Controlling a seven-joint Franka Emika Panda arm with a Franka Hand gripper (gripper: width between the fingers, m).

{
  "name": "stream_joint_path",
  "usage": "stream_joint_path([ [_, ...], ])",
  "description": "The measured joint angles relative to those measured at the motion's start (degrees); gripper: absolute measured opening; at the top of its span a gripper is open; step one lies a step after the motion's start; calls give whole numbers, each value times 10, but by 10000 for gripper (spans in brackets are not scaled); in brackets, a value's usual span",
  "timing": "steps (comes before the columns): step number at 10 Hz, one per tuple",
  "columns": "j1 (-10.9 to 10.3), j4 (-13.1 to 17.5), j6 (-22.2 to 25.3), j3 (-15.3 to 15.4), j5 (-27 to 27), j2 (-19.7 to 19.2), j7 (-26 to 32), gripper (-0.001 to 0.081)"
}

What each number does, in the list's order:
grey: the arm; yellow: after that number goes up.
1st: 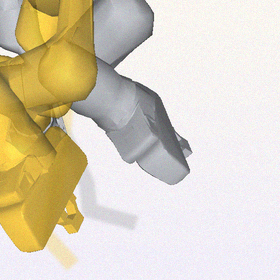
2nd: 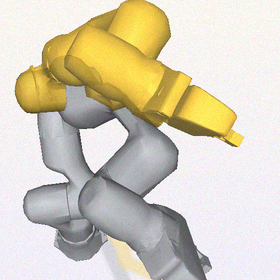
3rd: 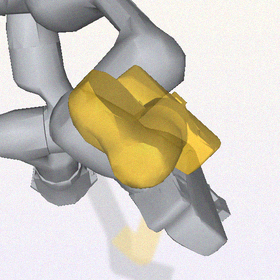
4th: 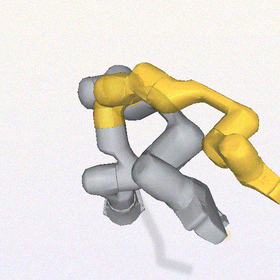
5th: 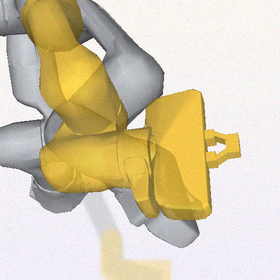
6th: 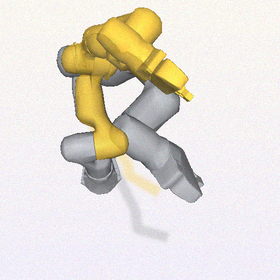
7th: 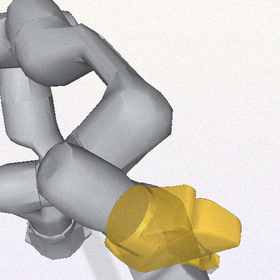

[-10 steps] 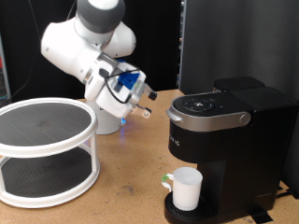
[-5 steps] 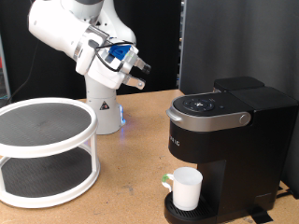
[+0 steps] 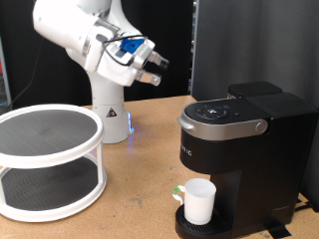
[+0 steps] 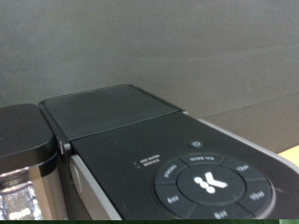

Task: Make a cup of coffee with the keurig machine

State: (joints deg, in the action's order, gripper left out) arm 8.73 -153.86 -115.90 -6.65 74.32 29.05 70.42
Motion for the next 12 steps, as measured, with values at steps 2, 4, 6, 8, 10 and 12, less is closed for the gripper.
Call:
stream_joint_path([
  [2, 0, 33, -23, 43, -66, 2, -56, 803],
  [4, 1, 71, -16, 85, -169, -2, -135, 803],
  [6, 5, 83, -15, 95, -191, -13, -152, 803],
  [8, 5, 91, -8, 103, -265, -13, -130, 803],
  [10, 5, 123, 18, 124, -365, -15, -144, 803],
  [12, 5, 175, 63, 152, -466, -25, -174, 803],
])
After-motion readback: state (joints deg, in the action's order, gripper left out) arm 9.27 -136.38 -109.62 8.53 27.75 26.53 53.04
